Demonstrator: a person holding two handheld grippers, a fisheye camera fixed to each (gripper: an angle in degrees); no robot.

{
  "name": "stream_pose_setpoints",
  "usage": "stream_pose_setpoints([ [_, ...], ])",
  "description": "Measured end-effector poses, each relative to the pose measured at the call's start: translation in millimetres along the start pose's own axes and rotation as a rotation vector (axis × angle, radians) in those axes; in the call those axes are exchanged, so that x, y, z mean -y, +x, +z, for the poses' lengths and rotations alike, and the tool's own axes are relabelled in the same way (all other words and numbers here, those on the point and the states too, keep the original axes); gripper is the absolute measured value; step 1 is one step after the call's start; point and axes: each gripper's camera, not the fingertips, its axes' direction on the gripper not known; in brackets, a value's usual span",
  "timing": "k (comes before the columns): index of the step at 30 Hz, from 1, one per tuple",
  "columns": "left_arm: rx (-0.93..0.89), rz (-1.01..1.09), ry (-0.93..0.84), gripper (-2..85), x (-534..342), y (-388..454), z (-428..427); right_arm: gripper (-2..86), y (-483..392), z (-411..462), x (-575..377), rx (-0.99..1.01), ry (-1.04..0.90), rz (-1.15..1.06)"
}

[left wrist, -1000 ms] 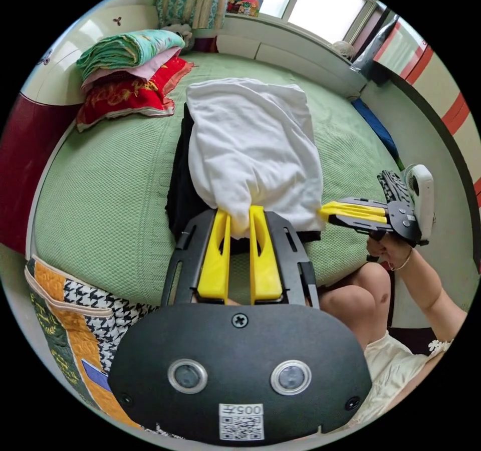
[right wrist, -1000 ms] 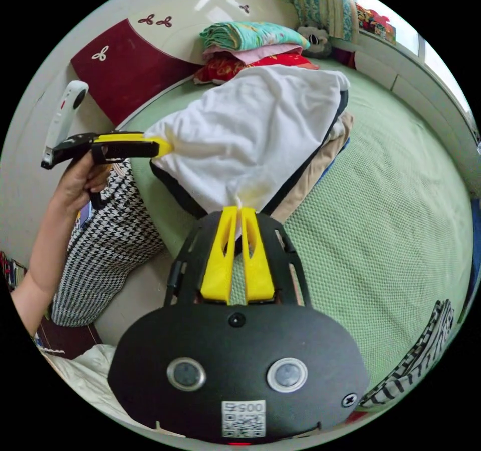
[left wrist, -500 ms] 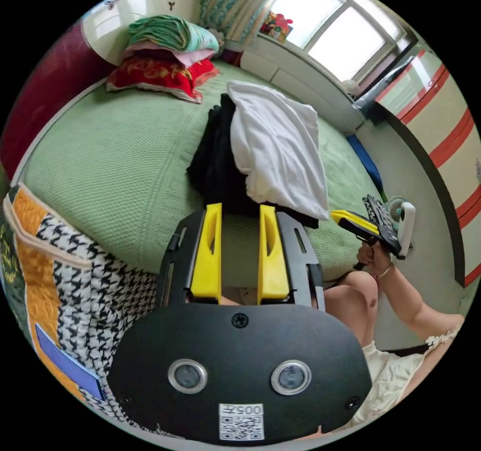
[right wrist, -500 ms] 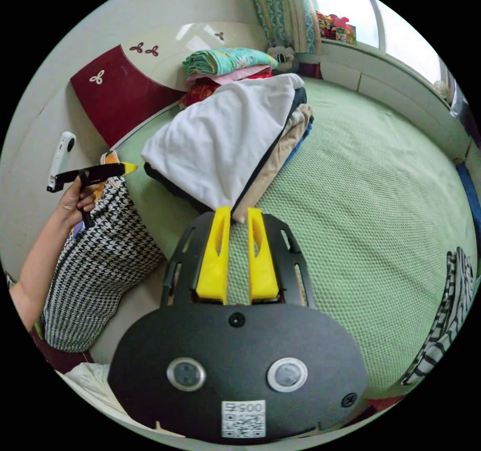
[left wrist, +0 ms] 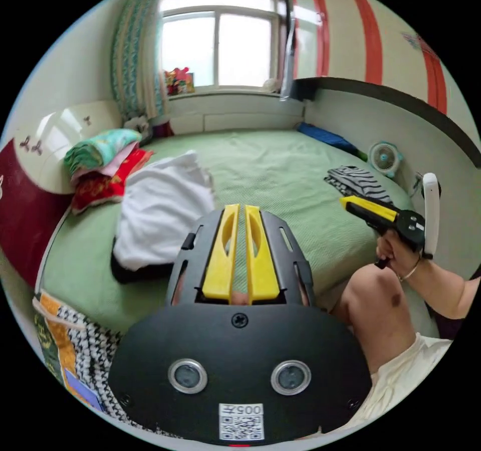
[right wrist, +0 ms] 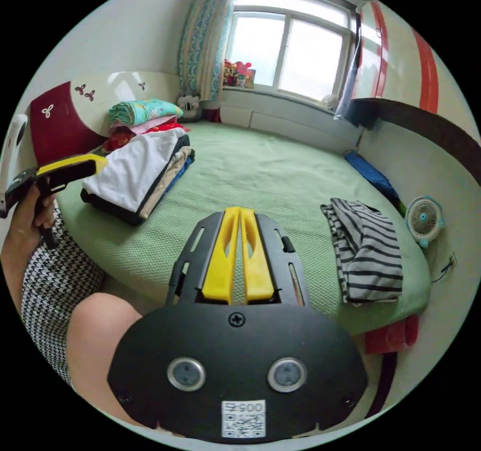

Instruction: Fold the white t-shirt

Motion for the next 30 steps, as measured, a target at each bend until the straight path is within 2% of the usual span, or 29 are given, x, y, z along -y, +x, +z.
stream_pose_setpoints([
  [5, -0.121, 0.072, 0.039, 0.5, 41.1, 79.6, 49.5, -0.7, 34.9, -18.0, -25.4, -0.142, 0.029, 0.069],
  [9, -0.162, 0.083, 0.126, 0.0, 64.2, 128.6, 81.3, 0.8, 67.6, -13.6, -37.7, -0.131, 0.053, 0.182],
  [11, -0.173, 0.099, 0.128, -0.1, 73.9, 145.2, 98.7, 3.7, 85.2, -9.0, -45.4, -0.108, 0.107, 0.241],
  [15, -0.182, 0.137, 0.102, -0.4, 92.9, 175.5, 142.4, 3.4, 103.0, 0.3, -48.3, -0.150, 0.135, 0.318],
  [19, -0.253, 0.121, 0.011, -0.6, 107.1, 192.8, 177.9, -0.3, 132.2, 2.7, -28.1, -0.288, 0.170, 0.411],
  [22, -0.258, 0.085, -0.053, -0.6, 113.7, 201.2, 201.6, -0.8, 162.7, 10.8, -10.9, -0.416, 0.121, 0.504],
  [24, -0.295, 0.031, -0.094, -0.6, 115.9, 202.4, 217.6, -0.9, 173.4, 18.4, -15.5, -0.514, 0.112, 0.483],
  [26, -0.354, 0.023, -0.135, -0.6, 119.2, 205.9, 233.5, -0.9, 190.0, 35.1, -29.8, -0.637, -0.014, 0.511],
  [28, -0.315, 0.068, -0.194, -0.6, 123.1, 216.1, 252.7, -0.9, 207.4, 35.7, -37.5, -0.622, -0.094, 0.644],
  [30, -0.334, 0.089, -0.207, -0.6, 125.9, 222.9, 262.0, -0.9, 221.3, 34.1, -45.2, -0.536, -0.076, 0.736],
])
